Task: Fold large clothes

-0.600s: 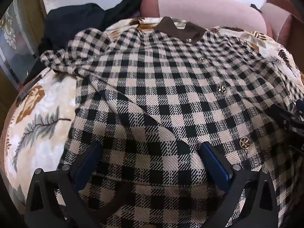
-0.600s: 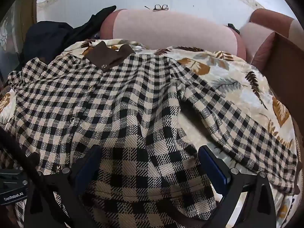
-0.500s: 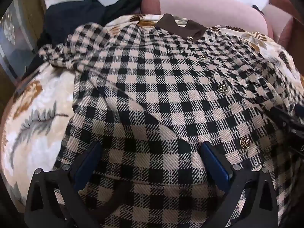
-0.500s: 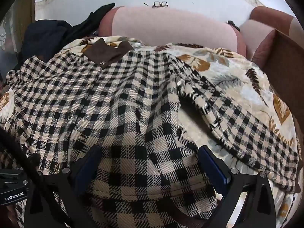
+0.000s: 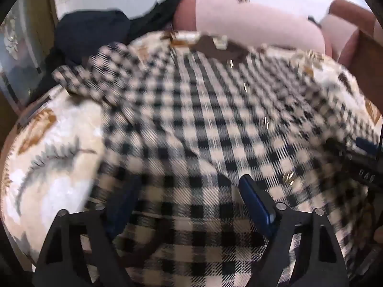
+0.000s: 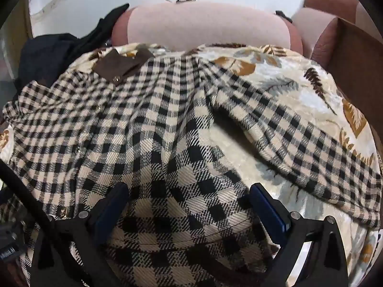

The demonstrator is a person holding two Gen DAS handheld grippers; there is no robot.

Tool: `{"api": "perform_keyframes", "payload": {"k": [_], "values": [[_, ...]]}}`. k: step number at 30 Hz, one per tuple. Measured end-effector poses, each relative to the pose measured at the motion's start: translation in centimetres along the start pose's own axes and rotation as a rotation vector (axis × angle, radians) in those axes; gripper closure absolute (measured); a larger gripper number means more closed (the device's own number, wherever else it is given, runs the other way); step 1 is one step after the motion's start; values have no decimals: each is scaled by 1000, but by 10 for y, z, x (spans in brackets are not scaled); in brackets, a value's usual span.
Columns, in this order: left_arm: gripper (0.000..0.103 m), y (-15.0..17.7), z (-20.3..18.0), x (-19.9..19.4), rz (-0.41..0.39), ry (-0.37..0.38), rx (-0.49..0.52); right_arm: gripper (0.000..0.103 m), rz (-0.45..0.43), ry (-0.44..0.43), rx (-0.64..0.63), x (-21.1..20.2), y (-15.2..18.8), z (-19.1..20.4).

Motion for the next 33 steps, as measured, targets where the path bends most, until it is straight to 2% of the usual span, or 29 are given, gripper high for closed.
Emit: {"api": "perform_keyframes", "payload": {"k": [3, 5, 6, 8, 10, 11, 15, 17, 20, 25, 27, 28, 29, 30, 31, 33], "values": [[20, -29, 30, -34, -92, 23, -111, 2, -120, 34, -23, -28, -13, -2], [19, -54, 62, -50, -152, 10, -182, 2, -192, -2, -32, -43, -20, 0], [18, -67, 82, -53, -169, -7, -212, 2, -207, -53, -30, -48, -21, 4], [18, -90, 125, -50, -167, -31, -278, 3, -142, -154, -14, -44, -18, 11], [17, -112, 166, -40, -182, -35, -348, 17, -45, -288, 0, -39, -14, 24], [17, -124, 190, -31, -176, -58, -386, 23, -30, -300, -5, -39, -13, 26], [17, -155, 276, 9, -146, -44, -554, 22, -71, -251, -70, -52, -8, 32], [17, -166, 308, 33, -127, -41, -622, 22, -70, -234, -87, -47, -11, 36], [17, -173, 323, 70, -80, -71, -612, 22, -44, -207, -108, -31, -11, 37], [18, -180, 317, 144, 48, -90, -489, 22, 25, -182, -150, -5, 2, 39], [31, -176, 311, 164, 97, -77, -469, 22, 50, -185, -156, 2, 4, 42], [69, -171, 307, 173, 121, -42, -478, 22, 51, -185, -156, 3, 3, 42], [97, -167, 306, 178, 147, -34, -492, 22, 50, -186, -155, 4, 3, 43], [96, -163, 307, 178, 155, -46, -506, 22, 52, -186, -154, 5, 3, 43], [97, -163, 310, 171, 126, -64, -516, 22, 55, -184, -152, 6, 3, 43], [97, -165, 320, 143, 63, -157, -517, 22, 67, -188, -144, 8, 3, 42]]}}
Point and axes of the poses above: each gripper's, at about its wrist camera, not at the fingertips, and x roughly the way its jaws point, z to its left, y to its underside, the point moved 8 cm from there along x, roughly the way its jaws point, and after that the axes turned 2 degrees about y, right-handed, at the moved point
